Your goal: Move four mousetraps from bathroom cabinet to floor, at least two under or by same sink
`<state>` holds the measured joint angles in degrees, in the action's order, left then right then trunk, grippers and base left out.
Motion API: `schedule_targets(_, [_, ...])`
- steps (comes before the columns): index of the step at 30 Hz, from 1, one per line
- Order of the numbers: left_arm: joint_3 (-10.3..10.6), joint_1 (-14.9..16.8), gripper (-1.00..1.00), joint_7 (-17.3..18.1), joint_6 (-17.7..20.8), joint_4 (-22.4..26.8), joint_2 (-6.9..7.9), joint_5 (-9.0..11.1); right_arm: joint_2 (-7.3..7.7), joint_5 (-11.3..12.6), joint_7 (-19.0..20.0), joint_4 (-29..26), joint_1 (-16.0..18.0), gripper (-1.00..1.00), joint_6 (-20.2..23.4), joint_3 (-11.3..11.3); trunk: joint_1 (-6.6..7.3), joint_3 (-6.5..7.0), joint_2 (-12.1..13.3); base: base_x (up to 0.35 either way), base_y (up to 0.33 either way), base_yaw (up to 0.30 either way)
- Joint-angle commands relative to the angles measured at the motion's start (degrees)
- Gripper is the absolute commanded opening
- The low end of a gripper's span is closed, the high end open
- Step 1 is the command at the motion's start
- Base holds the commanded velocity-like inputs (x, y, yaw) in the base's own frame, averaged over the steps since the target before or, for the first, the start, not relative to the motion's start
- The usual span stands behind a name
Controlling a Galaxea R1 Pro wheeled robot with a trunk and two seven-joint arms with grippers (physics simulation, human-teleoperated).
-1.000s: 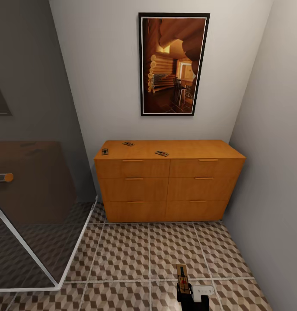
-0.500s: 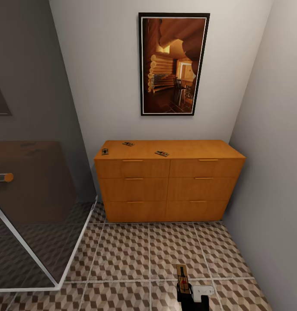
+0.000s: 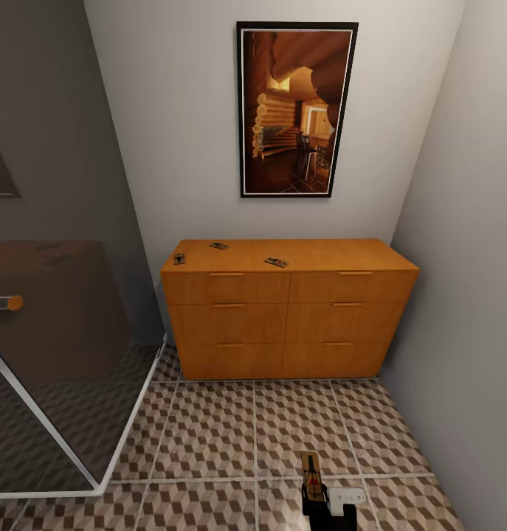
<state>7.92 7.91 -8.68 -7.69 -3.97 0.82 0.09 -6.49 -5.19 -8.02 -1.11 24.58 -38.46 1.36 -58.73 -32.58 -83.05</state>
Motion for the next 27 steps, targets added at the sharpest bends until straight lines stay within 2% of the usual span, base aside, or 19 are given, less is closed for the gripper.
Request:
schedule_targets(1, [0.4,0.1,1.00,-0.2,-0.4,-0.2,-0.02,0.0,-0.01,-0.4,-0.3,0.1,0.0,-1.00,-0.1,0.1,0.00,-0.05,0.0,0.000,0.000,0.000])
schedule_targets(27, [0.4,0.1,1.00,-0.2,-0.4,-0.2,-0.02,0.0,-0.01,-0.4,-0.3,0.1,0.0,-1.00,-0.1,0.1,0.00,-0.05,0.0,0.000,0.000,0.000])
